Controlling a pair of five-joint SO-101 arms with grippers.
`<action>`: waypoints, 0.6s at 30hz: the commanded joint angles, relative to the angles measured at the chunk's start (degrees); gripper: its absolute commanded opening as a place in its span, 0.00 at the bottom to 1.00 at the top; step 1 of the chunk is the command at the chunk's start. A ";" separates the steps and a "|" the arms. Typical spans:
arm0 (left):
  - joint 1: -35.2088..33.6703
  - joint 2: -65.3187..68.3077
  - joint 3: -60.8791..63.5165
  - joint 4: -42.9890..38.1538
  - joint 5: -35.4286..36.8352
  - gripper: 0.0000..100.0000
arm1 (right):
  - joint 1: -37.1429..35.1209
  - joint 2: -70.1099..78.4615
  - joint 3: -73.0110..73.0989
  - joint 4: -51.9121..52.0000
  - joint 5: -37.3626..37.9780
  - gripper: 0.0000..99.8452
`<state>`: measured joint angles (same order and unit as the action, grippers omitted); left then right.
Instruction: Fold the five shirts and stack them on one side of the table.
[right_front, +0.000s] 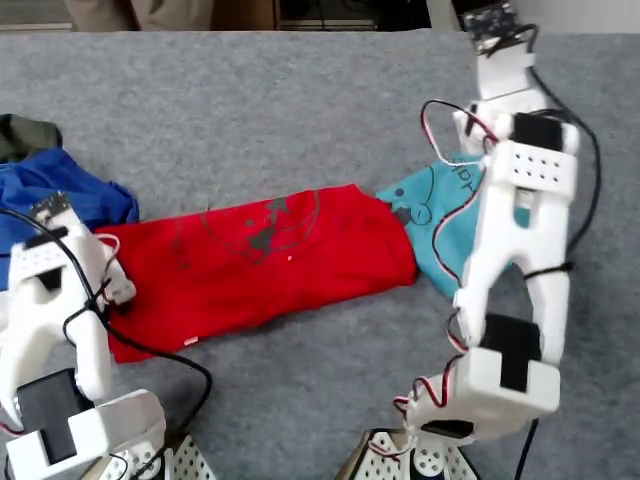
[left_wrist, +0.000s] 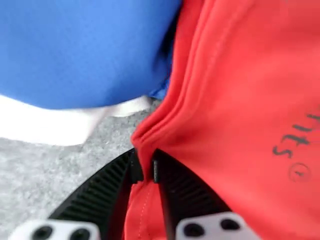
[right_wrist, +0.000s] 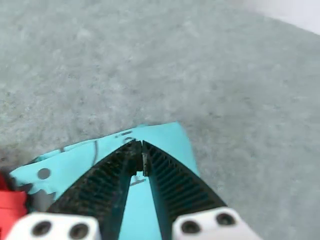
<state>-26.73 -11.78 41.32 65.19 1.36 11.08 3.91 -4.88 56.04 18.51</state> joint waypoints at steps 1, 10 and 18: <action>0.09 -0.66 -12.22 7.56 -0.53 0.02 | 3.65 -5.76 -2.33 -1.23 -0.53 0.01; 14.68 -0.48 -27.25 16.62 0.53 0.02 | 11.21 -0.22 -1.54 -13.01 -0.53 0.01; 37.45 -0.13 -30.24 15.56 3.87 0.02 | 18.68 17.19 0.22 -30.15 -12.57 0.01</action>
<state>3.52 -11.69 15.03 81.71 4.53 25.76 17.10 -4.26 31.52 12.70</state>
